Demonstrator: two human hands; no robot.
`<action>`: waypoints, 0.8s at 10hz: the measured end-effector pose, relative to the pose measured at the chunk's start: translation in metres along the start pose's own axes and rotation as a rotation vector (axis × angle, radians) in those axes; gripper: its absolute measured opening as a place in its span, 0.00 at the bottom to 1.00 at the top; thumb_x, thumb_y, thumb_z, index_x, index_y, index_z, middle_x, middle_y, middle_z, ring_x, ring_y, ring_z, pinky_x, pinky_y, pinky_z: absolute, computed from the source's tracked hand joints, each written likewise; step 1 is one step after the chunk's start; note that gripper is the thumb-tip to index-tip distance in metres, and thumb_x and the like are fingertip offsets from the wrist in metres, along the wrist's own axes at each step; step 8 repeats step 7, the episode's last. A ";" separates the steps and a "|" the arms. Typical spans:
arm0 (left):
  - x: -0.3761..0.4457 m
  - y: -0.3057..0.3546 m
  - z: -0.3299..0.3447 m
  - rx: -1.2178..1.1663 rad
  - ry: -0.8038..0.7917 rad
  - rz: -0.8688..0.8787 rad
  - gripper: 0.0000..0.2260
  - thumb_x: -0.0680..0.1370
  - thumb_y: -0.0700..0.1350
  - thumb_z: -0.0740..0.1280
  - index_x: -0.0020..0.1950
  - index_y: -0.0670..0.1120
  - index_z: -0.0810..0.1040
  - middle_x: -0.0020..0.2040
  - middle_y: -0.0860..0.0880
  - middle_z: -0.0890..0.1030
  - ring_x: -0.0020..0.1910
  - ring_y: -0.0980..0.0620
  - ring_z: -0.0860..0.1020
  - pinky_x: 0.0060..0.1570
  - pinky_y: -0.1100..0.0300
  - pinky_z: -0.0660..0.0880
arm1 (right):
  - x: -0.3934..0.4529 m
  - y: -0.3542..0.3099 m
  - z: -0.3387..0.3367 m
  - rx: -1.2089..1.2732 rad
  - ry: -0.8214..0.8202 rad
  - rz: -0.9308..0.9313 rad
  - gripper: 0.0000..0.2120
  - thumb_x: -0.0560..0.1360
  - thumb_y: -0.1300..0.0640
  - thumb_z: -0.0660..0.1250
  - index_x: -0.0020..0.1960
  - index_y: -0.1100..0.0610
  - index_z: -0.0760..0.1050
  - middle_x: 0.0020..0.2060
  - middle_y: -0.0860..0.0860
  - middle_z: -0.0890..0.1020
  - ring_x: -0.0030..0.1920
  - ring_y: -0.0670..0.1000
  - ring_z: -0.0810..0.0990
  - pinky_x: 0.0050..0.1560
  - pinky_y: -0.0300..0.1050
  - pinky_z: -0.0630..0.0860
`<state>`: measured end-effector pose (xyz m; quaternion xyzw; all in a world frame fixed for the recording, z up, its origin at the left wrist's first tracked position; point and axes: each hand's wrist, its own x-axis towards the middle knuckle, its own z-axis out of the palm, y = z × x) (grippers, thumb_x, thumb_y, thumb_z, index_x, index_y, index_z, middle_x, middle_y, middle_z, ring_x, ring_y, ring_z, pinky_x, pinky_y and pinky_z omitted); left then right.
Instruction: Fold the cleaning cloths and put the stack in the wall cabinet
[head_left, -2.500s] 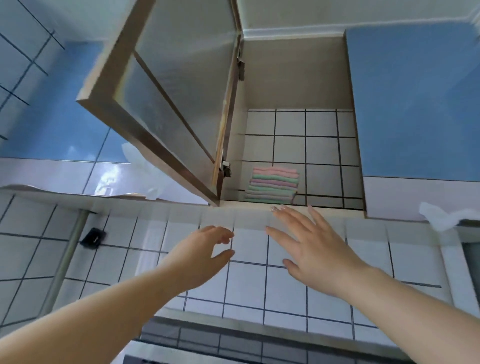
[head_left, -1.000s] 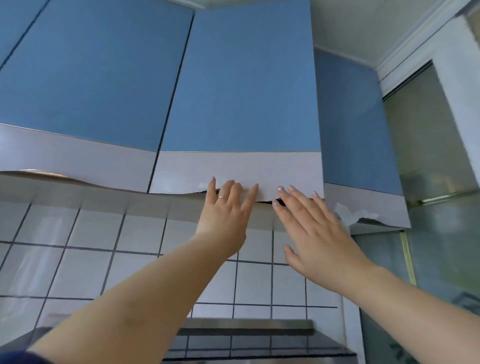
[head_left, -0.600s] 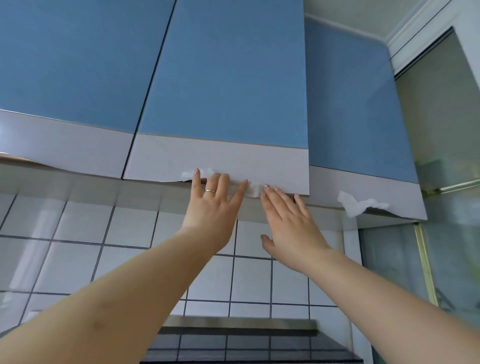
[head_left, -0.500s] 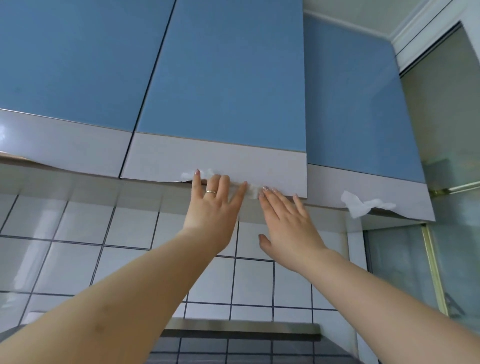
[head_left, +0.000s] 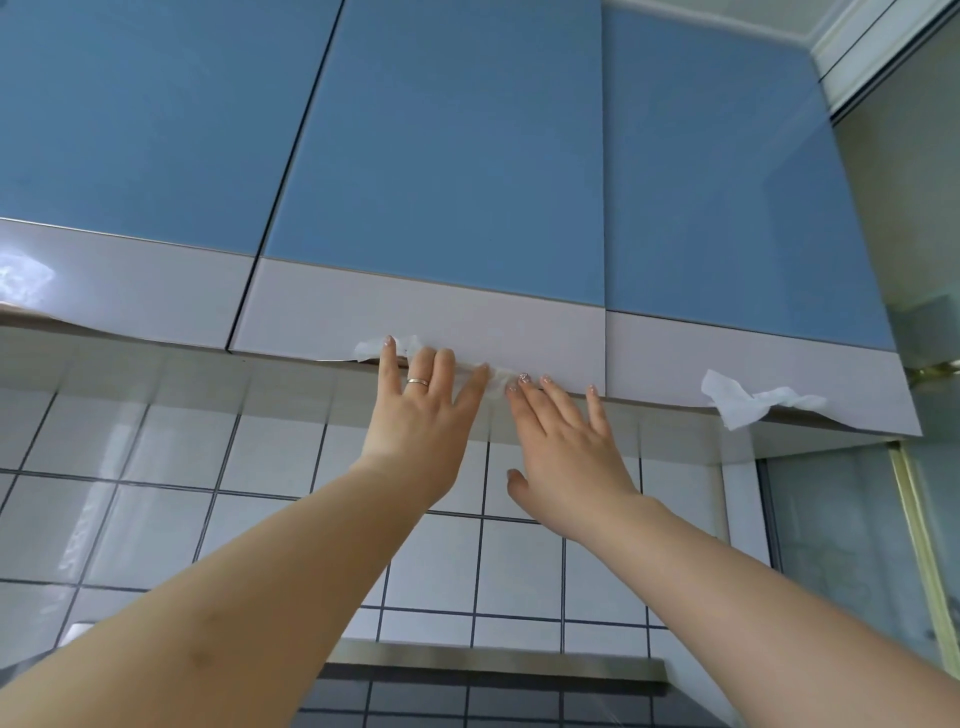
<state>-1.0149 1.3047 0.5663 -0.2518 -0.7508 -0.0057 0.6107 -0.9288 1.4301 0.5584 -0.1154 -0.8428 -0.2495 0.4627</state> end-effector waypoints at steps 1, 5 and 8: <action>0.001 0.002 0.002 -0.003 0.000 -0.012 0.38 0.76 0.50 0.61 0.76 0.50 0.38 0.71 0.40 0.51 0.74 0.40 0.49 0.68 0.35 0.37 | 0.002 0.000 -0.002 0.005 0.001 0.003 0.37 0.77 0.49 0.57 0.77 0.54 0.40 0.77 0.49 0.45 0.76 0.50 0.39 0.72 0.58 0.33; -0.005 -0.002 0.000 -0.008 -0.038 0.018 0.39 0.77 0.49 0.61 0.75 0.48 0.36 0.75 0.40 0.47 0.75 0.41 0.46 0.69 0.36 0.38 | -0.004 0.006 0.000 -0.024 -0.071 -0.005 0.38 0.77 0.49 0.58 0.76 0.52 0.36 0.76 0.48 0.37 0.76 0.52 0.35 0.71 0.60 0.33; -0.030 -0.029 -0.018 -0.218 -0.043 0.043 0.33 0.79 0.52 0.59 0.77 0.51 0.42 0.78 0.49 0.50 0.76 0.49 0.50 0.73 0.41 0.39 | -0.016 -0.001 -0.009 0.030 -0.008 -0.049 0.36 0.78 0.48 0.57 0.77 0.50 0.38 0.76 0.48 0.38 0.76 0.51 0.36 0.72 0.59 0.34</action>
